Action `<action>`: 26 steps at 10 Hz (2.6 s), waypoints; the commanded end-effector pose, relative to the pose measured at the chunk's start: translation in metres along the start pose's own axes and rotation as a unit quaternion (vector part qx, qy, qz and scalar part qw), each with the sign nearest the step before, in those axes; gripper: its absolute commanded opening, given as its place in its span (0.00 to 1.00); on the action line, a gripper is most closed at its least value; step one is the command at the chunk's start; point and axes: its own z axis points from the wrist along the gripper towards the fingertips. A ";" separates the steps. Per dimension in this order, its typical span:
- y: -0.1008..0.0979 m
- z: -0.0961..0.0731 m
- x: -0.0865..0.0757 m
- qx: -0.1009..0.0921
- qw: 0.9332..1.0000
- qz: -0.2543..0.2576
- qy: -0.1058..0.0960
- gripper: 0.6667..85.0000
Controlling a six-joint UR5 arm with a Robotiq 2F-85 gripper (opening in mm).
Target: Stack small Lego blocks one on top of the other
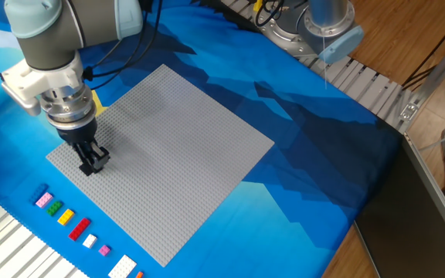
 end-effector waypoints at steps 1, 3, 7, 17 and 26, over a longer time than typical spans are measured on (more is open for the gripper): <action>0.001 -0.004 -0.003 -0.004 1.000 0.003 -0.002 0.50; 0.005 -0.006 -0.005 -0.006 1.000 0.005 -0.002 0.50; 0.002 -0.010 -0.009 -0.005 1.000 0.003 -0.001 0.48; 0.001 -0.006 -0.022 0.001 0.997 0.070 -0.019 0.00; -0.009 -0.013 -0.006 0.015 0.997 0.076 -0.012 0.00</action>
